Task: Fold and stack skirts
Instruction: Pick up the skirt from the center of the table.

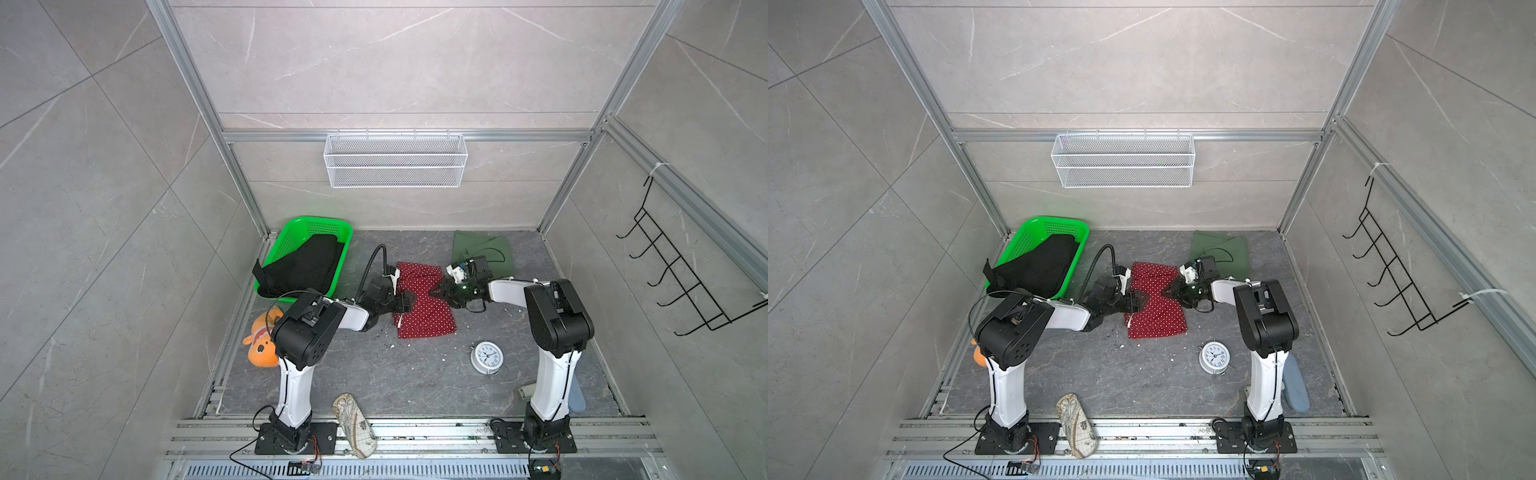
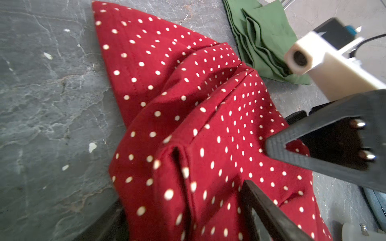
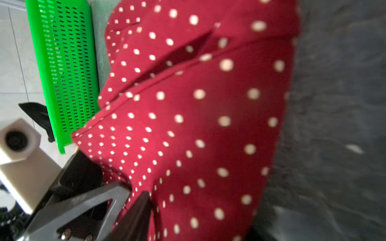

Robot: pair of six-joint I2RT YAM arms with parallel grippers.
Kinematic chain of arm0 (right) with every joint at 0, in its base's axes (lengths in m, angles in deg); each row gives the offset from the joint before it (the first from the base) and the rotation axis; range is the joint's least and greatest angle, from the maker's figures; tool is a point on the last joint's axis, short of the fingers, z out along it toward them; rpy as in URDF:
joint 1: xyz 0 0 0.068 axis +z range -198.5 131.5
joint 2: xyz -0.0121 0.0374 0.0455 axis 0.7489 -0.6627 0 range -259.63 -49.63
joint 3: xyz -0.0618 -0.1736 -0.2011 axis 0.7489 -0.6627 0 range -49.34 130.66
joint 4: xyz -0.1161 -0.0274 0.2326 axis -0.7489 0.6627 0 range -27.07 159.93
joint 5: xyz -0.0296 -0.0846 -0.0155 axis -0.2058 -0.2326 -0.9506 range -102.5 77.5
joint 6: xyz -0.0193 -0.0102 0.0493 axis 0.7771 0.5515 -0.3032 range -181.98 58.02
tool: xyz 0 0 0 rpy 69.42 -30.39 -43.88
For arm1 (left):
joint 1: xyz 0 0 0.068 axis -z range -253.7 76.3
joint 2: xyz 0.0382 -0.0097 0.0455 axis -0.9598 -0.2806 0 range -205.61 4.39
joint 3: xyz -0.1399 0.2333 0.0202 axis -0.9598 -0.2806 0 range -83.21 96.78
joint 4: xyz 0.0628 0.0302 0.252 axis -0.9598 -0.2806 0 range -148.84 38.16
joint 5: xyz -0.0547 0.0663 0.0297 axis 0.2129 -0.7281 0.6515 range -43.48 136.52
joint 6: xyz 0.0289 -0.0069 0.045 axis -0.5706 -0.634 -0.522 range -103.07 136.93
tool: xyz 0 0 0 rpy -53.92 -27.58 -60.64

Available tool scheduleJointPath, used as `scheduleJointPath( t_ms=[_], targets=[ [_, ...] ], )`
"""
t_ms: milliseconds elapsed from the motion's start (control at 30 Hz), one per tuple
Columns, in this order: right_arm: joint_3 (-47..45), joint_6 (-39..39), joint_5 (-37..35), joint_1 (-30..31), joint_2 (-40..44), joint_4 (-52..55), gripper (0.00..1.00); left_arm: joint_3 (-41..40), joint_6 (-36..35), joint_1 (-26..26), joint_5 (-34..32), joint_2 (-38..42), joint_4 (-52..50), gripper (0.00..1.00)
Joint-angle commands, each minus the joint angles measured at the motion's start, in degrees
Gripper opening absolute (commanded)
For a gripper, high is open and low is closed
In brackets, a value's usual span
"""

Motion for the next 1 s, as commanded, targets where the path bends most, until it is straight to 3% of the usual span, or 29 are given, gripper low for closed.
scheduleJointPath(
  t_ms=[0,100,300,433,567,700,967],
  targets=[
    [-0.95,-1.38,-4.09,1.27,-4.6,5.38,0.48,-1.07,1.5,-0.05,1.08,-2.95,-4.11,0.78],
    [-0.08,-1.73,-3.98,1.35,-4.67,5.78,0.39,-0.86,1.67,-0.05,1.3,-3.15,-4.04,0.78],
    [2.52,-1.1,-3.4,1.45,-4.95,8.12,0.0,-0.46,1.73,-0.09,1.78,-3.26,-3.53,0.78],
    [6.22,1.88,-5.64,1.35,-4.91,13.28,0.0,-0.28,1.91,-0.95,3.62,-1.79,-2.6,0.78],
    [12.44,7.64,-12.22,0.95,-3.64,21.59,0.0,-0.7,1.94,-3.79,5.3,2.47,-2.08,0.83],
    [19.72,13.13,-19.68,0.19,-2.8,28.81,0.0,-0.82,-0.52,-5.56,3.98,7.2,-5.19,0.86],
    [29.78,22.23,-26.44,-2.88,-1.71,34.0,0.0,-3.15,-3.38,-5.76,1.79,12.1,-8.72,0.86]
  ],
)
